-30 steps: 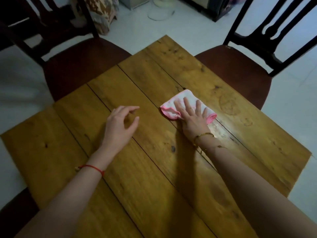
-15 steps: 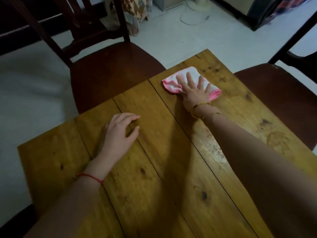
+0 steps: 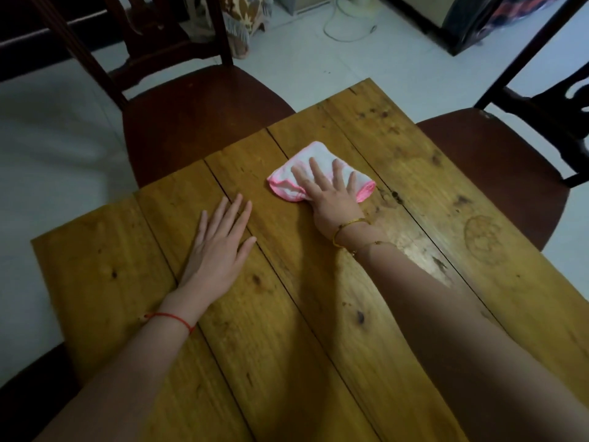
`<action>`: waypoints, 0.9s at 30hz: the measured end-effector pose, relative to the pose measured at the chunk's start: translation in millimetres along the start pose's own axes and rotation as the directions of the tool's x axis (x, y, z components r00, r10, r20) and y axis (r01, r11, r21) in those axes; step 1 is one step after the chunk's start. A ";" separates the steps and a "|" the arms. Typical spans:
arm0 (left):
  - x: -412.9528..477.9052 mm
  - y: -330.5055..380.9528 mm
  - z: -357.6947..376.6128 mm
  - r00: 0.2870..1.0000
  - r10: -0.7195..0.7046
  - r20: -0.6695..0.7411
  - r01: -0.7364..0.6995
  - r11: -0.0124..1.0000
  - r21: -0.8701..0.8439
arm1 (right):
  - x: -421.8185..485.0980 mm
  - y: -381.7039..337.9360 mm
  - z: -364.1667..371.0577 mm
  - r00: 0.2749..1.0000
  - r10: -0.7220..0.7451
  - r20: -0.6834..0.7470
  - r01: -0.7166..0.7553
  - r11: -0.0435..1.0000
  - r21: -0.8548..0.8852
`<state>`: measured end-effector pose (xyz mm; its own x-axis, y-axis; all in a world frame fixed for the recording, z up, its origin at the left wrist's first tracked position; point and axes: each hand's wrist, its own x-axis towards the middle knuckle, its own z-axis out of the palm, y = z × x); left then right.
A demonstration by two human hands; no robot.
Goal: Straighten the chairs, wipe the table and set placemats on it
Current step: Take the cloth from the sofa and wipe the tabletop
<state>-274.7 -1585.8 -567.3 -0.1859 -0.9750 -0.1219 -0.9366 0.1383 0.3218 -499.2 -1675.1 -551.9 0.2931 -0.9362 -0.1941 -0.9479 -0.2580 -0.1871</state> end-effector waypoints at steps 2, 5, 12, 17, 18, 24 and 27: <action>-10.2 1.1 -0.2 1.000 -0.013 0.013 0.013 1.000 0.015 | -28.1 -4.1 6.5 1.000 -0.020 -0.008 0.020 1.000 0.016; -31.9 3.8 -0.1 0.999 -0.001 0.033 0.001 1.000 0.015 | -76.8 -9.2 18.5 0.999 -0.037 -0.009 0.037 0.999 0.031; -94.5 20.7 7.0 0.994 0.042 0.096 -0.042 0.999 0.001 | -188.6 -23.6 37.9 1.000 0.012 0.006 -0.013 0.997 0.078; -131.3 38.1 17.0 0.985 0.111 0.133 -0.104 0.993 -0.060 | -250.6 -27.6 51.6 0.998 0.059 0.026 -0.060 0.995 0.074; -136.2 43.2 17.6 0.982 0.129 0.137 -0.120 0.990 -0.070 | -258.1 -23.5 51.6 0.997 0.068 0.027 -0.070 0.995 0.066; -152.7 72.5 9.9 0.970 0.218 0.106 -0.199 0.966 -0.162 | -290.7 16.0 47.5 0.977 0.211 0.024 -0.212 0.977 0.031; -160.1 82.7 7.8 0.965 0.246 0.089 -0.224 0.952 -0.207 | -298.7 31.8 49.4 0.951 0.307 0.022 -0.308 0.951 0.042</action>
<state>-324.7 -1416.9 -528.5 -0.4361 -0.8916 -0.1216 -0.7890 0.3139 0.5282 -610.7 -1391.9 -547.4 -0.0092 -0.9646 -0.2637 -0.9860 0.0527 -0.1582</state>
